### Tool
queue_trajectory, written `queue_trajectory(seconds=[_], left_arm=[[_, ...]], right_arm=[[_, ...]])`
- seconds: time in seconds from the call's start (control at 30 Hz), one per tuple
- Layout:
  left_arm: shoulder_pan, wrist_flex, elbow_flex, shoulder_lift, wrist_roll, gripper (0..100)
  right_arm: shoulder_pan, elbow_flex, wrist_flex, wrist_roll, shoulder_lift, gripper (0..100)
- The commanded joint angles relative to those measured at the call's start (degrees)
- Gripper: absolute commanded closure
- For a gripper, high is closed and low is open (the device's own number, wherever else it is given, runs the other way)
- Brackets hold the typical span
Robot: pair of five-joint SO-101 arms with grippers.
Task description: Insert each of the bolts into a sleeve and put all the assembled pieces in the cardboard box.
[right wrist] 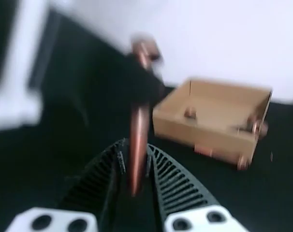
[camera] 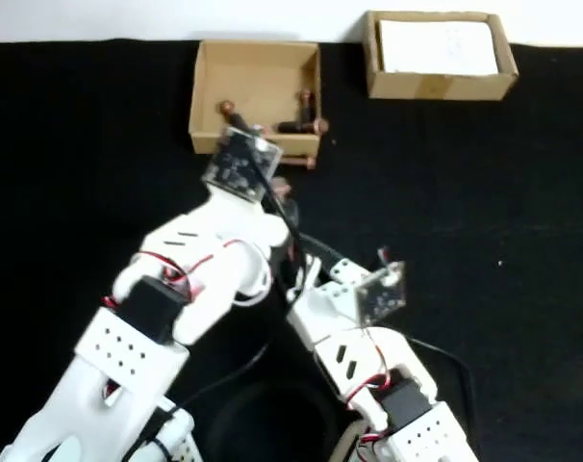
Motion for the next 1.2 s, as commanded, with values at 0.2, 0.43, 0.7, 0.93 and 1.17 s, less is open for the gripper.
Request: queue_trajectory(seconds=[0.2,0.43,0.7,0.93,1.17], left_arm=[[-17.5,-2.5,-12.6,0.0,-0.5,99],[-19.2,-2.5,-9.0,-0.1,-0.5,99],[-22.7,-3.0,-1.3,0.0,-0.6,99],[-25.5,-9.9,12.1,0.7,-5.2,99],[-25.8,-5.5,9.5,17.8,-6.2,99]], right_arm=[[3.2,2.3,13.8,0.3,0.4,99.0],[3.2,-0.2,14.0,0.4,0.5,99.0],[5.4,-8.0,14.3,0.4,1.4,98.9],[11.3,-26.9,19.6,0.1,21.0,98.9],[11.2,-53.1,33.6,-6.0,49.2,98.9]])
